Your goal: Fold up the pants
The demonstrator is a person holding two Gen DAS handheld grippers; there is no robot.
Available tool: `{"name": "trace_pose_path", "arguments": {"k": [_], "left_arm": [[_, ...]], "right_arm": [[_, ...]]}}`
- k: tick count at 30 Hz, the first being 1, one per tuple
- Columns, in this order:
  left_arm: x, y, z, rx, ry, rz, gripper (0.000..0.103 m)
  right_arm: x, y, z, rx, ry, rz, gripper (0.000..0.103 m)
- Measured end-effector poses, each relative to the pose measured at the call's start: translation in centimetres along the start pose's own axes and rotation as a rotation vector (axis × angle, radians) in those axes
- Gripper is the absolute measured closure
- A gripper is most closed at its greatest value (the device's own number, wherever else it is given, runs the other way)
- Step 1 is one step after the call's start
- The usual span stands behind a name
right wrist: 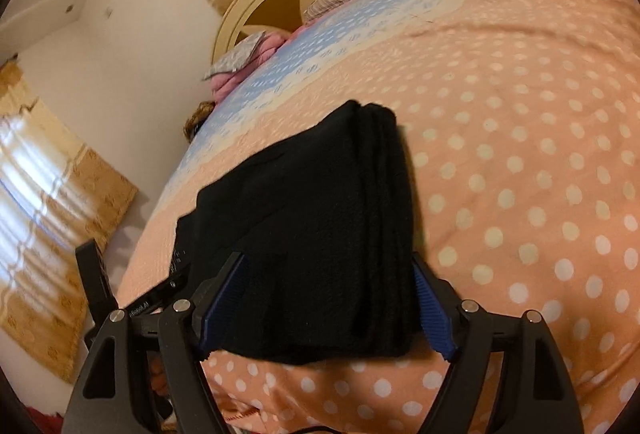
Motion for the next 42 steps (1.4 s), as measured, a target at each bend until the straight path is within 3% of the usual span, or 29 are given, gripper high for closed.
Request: {"name": "trace_pose_path", "arguments": {"k": [5,8,12,16,17,18,19,24,28,35,42], "left_arm": [[0.1,-0.2,-0.1,-0.017,0.002,-0.006,0.000],[0.1,-0.1,-0.1,-0.019,0.004,-0.004,0.000],[-0.1,0.0,-0.1,-0.024,0.016,-0.010,0.000],[-0.2,0.0,-0.2,-0.027,0.029,-0.010,0.001],[-0.2,-0.1,-0.3,-0.023,0.030,-0.010,0.003],[-0.3,-0.2,-0.4,-0.015,0.028,-0.007,0.012],[-0.3,-0.5,-0.5,0.008,0.028,-0.001,0.026],[-0.5,-1.5,-0.8,0.019,0.032,0.030,0.047],[-1.0,-1.1,-1.3,0.018,0.019,0.018,0.078],[-1.8,-0.9,-2.5,0.081,-0.008,-0.038,0.082],[-4.0,0.5,-4.1,0.108,-0.071,-0.084,0.082]], "right_arm": [[0.0,-0.1,0.5,0.003,0.015,-0.007,0.023],[0.1,0.9,0.8,0.045,0.036,-0.086,0.024],[1.1,2.7,1.2,0.195,0.034,-0.267,0.039],[1.0,2.7,1.1,0.192,0.021,-0.274,0.046],[0.9,2.5,1.0,0.188,0.019,-0.262,0.046],[0.8,2.4,1.0,0.186,0.018,-0.257,0.047],[0.9,2.4,1.0,0.187,0.016,-0.256,0.047],[1.1,3.0,1.0,0.204,0.003,-0.276,0.052],[0.9,3.2,0.8,0.191,-0.008,-0.280,0.061],[0.6,5.4,-0.2,0.216,-0.049,-0.352,0.067],[-2.3,9.9,-1.8,0.139,-0.109,-0.431,0.068]]}}
Point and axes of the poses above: each gripper's, at about its wrist camera, not at the fingertips, and z roughly the way its jaws point, y to its left, x to its underside, the point moved 1 cm from there along z, roughly the way its jaws point, and after that the axes turned 6 degrees about -y, right-handed, at the moved point
